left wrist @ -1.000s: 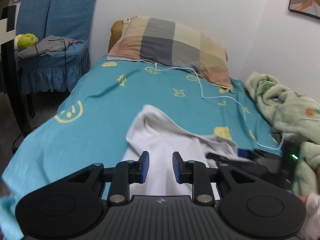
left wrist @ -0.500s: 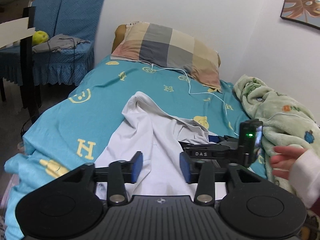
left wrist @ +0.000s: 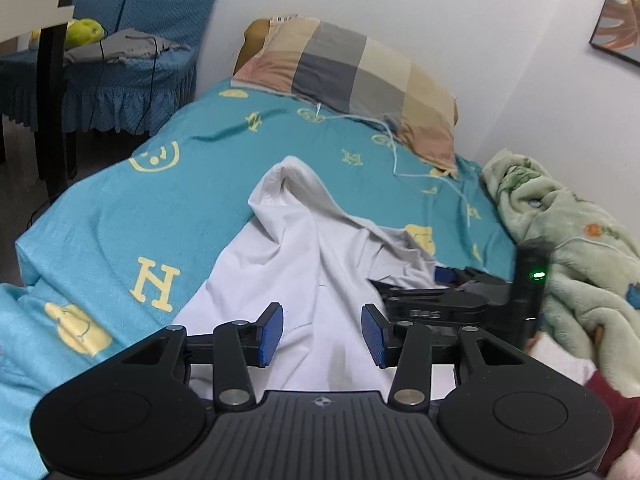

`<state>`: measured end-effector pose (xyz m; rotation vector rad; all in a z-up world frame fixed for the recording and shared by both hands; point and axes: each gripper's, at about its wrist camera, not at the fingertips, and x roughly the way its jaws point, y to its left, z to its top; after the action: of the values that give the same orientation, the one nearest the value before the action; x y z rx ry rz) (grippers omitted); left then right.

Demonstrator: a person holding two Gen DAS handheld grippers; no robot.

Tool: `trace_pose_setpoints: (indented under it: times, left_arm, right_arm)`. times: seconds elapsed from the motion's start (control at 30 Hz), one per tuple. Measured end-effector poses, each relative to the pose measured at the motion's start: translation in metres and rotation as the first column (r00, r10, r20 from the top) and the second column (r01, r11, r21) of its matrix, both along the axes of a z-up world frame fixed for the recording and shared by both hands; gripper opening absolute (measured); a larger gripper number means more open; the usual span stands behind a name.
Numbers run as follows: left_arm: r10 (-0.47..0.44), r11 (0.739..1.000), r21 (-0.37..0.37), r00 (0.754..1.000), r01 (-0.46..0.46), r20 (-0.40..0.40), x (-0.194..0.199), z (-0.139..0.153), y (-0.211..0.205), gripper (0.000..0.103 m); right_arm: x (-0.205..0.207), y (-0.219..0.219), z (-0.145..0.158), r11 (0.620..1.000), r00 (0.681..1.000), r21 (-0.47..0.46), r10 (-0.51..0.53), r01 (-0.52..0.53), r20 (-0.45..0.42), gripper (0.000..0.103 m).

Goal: Fold clothes

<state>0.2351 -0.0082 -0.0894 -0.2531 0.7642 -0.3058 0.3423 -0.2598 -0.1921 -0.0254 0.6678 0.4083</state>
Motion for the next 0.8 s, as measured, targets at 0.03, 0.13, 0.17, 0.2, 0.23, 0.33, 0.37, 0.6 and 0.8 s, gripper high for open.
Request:
trace_pose_setpoints:
  times: [0.03, 0.13, 0.17, 0.2, 0.23, 0.33, 0.37, 0.6, 0.8]
  left_arm:
    - [0.003, 1.0, 0.001, 1.0, -0.003, -0.008, 0.003, -0.003, 0.0, 0.046]
    - [0.01, 1.0, 0.013, 1.0, -0.01, -0.015, 0.006, -0.006, -0.001, 0.046]
    - [0.013, 1.0, 0.023, 1.0, -0.013, -0.015, 0.005, -0.006, -0.001, 0.046]
    - [0.017, 0.999, 0.032, 1.0, -0.016, -0.015, 0.004, -0.006, -0.001, 0.047]
    - [0.02, 0.999, 0.035, 1.0, -0.019, -0.023, 0.002, -0.007, 0.0, 0.047]
    - [0.017, 0.999, 0.036, 0.998, -0.016, -0.054, -0.007, -0.007, 0.002, 0.047]
    - [0.012, 0.999, 0.038, 0.998, -0.009, -0.061, -0.01, -0.006, 0.002, 0.047]
    - [0.007, 1.0, 0.004, 0.995, -0.007, -0.095, -0.028, 0.003, 0.013, 0.049]
    - [0.015, 0.999, -0.033, 0.994, -0.019, -0.11, -0.033, 0.013, 0.03, 0.049]
  right_arm:
    - [-0.002, -0.005, 0.003, 1.0, 1.0, 0.009, -0.027, 0.027, 0.002, 0.103]
    - [-0.011, -0.023, 0.012, 0.988, 0.989, 0.051, -0.147, 0.146, 0.022, 0.102]
    - [-0.017, -0.033, 0.015, 0.977, 0.978, 0.078, -0.202, 0.199, 0.041, 0.101]
    - [-0.019, -0.038, 0.017, 0.972, 0.973, 0.082, -0.223, 0.219, 0.051, 0.1]
    - [-0.021, -0.044, 0.02, 0.967, 0.968, 0.085, -0.244, 0.239, 0.06, 0.1]
    - [-0.019, -0.05, 0.021, 0.964, 0.964, 0.067, -0.262, 0.258, 0.049, 0.072]
    - [-0.016, -0.05, 0.02, 0.961, 0.962, 0.071, -0.269, 0.266, 0.035, 0.062]
    - [0.002, -0.018, 0.016, 0.972, 0.972, -0.044, -0.227, 0.23, 0.059, 0.014]
    - [0.034, -0.025, 0.046, 0.951, 0.943, -0.002, -0.306, 0.309, 0.132, 0.012]
